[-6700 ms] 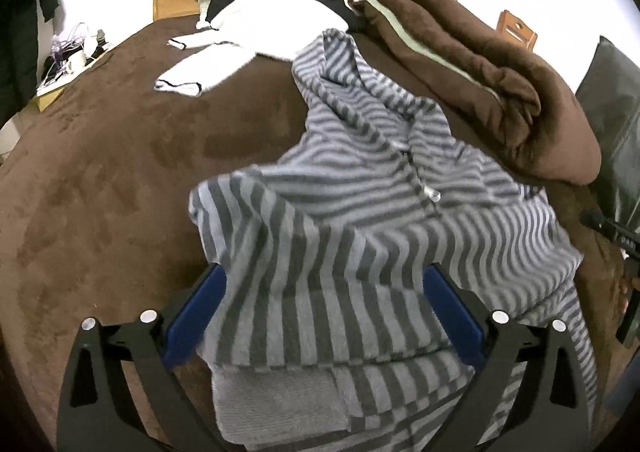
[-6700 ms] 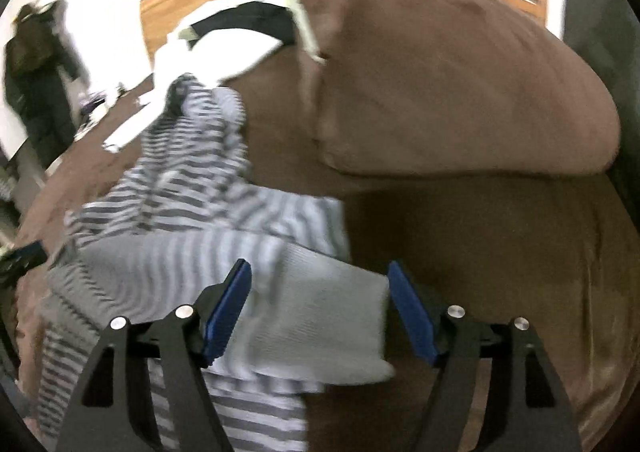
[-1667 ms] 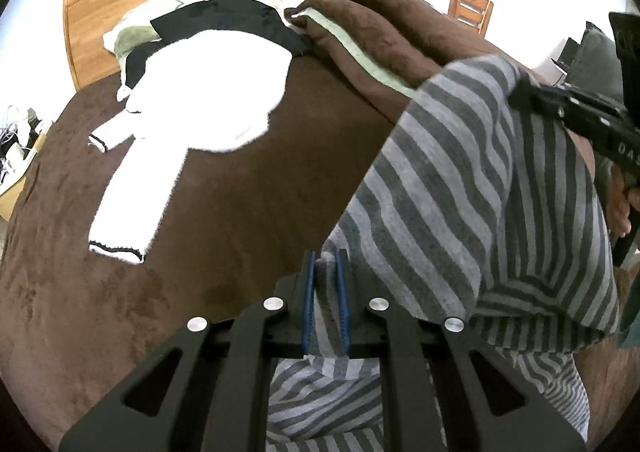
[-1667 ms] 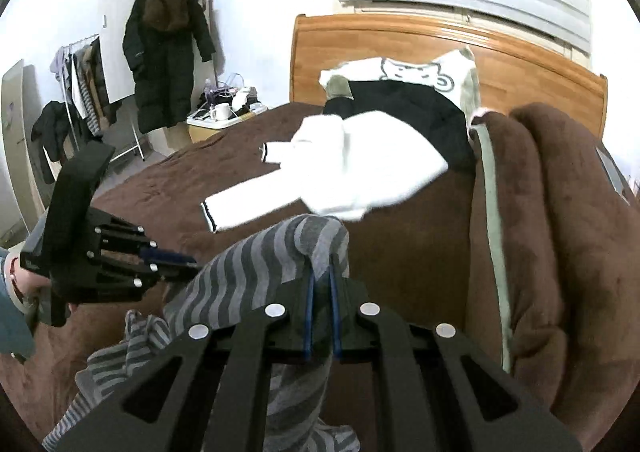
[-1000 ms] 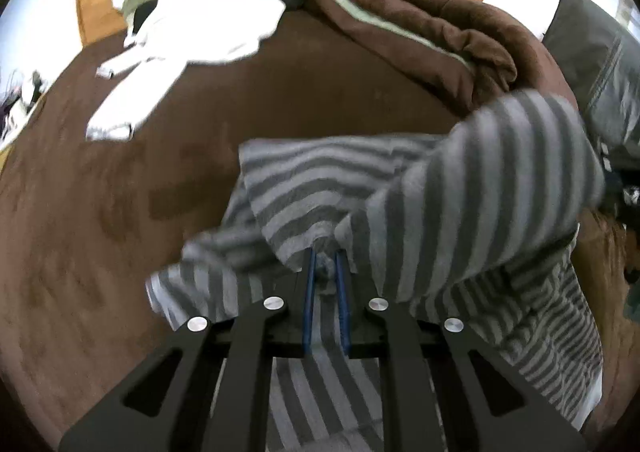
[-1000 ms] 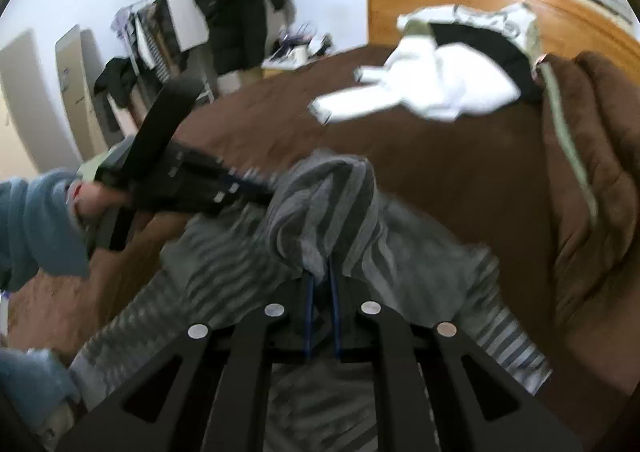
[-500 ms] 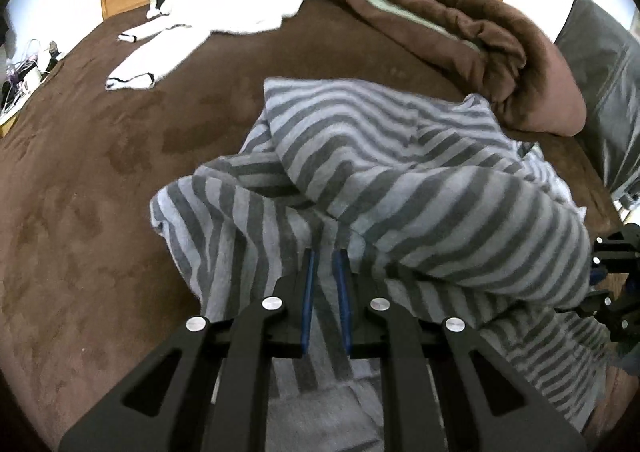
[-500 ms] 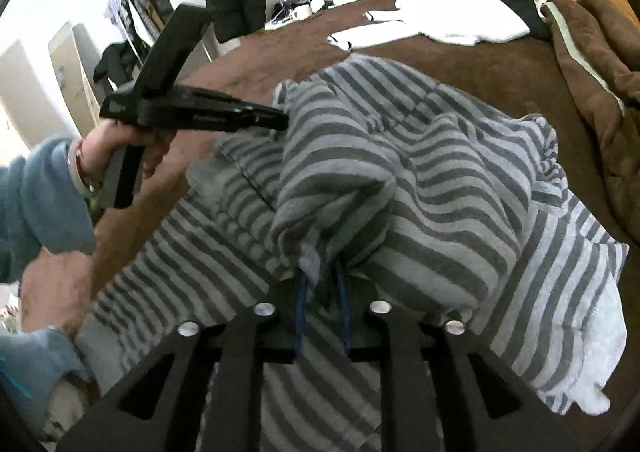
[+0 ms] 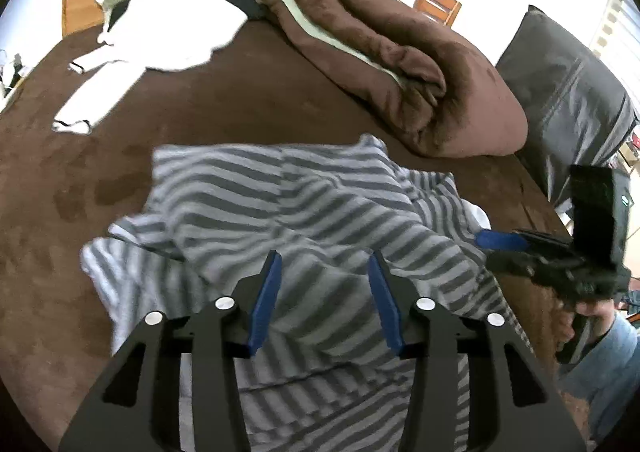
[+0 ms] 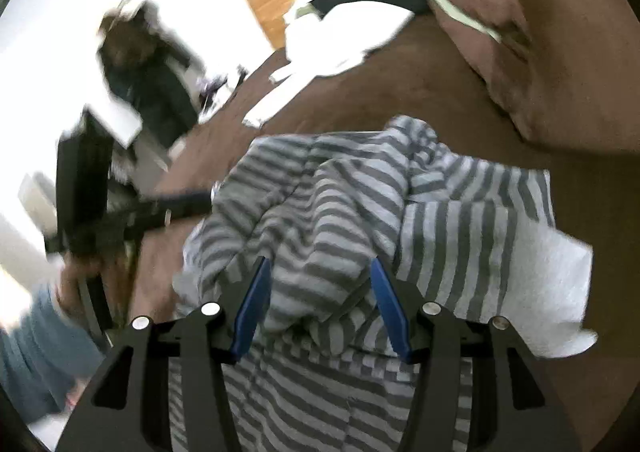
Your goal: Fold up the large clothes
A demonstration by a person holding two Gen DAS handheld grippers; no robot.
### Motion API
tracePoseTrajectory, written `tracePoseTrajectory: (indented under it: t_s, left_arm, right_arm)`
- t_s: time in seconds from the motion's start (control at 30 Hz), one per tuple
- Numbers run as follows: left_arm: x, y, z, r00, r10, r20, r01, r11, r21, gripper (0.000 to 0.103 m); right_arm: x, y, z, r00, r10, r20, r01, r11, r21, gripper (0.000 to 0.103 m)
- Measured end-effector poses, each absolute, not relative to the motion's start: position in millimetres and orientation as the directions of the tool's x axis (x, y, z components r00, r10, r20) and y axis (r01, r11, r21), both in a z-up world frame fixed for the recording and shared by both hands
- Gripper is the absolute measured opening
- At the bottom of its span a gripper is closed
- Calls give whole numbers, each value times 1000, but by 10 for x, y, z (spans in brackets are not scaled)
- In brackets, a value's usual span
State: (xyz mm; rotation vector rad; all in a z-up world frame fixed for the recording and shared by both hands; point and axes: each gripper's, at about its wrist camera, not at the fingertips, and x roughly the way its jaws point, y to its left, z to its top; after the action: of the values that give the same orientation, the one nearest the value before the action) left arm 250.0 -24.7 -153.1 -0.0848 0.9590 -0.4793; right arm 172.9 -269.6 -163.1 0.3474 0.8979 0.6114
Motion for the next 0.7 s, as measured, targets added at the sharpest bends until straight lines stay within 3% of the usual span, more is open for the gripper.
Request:
tracePoseTrajectory:
  t_s: [0.23, 0.33, 0.4, 0.47, 0.53, 0.7]
  left_arm:
    - [2305, -514, -1646, 442, -424, -791, 370, 889, -270, 61]
    - [2267, -556, -1710, 436, -397, -808, 365, 899, -244, 61]
    - [2251, -561, -1770, 425, -379, -822, 350, 906, -236, 60]
    - [2217, -569, -1816, 428, -354, -831, 350, 913, -209, 49]
    - [2192, -599, -1903, 436, -279, -856, 355, 927, -122, 16]
    - [2183, -485, -2023, 437, -251, -864, 339, 935, -100, 10]
  right_arm:
    - [1818, -2685, -1900, 446, 661, -603, -278, 743, 609, 52]
    - [1809, -2604, -1964, 427, 671, -607, -282, 736, 615, 31]
    - [1807, -2551, -1966, 420, 663, -619, -286, 744, 603, 27]
    - [1791, -2508, -1944, 426, 651, -628, -296, 757, 583, 19]
    - [1772, -2459, -1923, 434, 640, -634, -301, 766, 568, 16]
    - [1706, -2368, -1825, 469, 593, -654, -318, 805, 501, 13]
